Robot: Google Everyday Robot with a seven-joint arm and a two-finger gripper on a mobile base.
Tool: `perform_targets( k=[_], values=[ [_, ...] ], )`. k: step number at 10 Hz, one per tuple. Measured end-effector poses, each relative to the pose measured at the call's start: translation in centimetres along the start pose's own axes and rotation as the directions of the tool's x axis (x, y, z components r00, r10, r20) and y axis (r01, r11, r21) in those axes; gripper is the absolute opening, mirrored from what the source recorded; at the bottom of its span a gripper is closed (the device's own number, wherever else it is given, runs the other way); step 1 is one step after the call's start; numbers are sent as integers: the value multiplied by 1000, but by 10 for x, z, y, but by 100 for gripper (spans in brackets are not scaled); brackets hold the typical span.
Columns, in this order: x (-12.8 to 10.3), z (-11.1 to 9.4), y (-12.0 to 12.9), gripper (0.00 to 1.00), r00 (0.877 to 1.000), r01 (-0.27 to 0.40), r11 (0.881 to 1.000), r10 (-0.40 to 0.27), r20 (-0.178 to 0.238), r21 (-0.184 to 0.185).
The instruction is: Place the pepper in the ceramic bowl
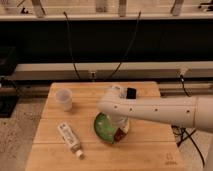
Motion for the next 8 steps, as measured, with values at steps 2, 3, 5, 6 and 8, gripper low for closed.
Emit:
perform_targets(
  k=[2, 3, 5, 6, 8],
  values=[
    [-1, 0, 0, 23, 1000, 4, 1000, -4, 2, 1],
    [-1, -1, -1, 27, 1000, 6, 1000, -6, 1, 1],
    [0, -1, -1, 28, 1000, 9, 1000, -9, 1, 2],
    [-1, -2, -1, 28, 1000, 12, 1000, -12, 1, 3],
    [-1, -2, -2, 28, 1000, 16, 1000, -16, 2, 3]
  ],
)
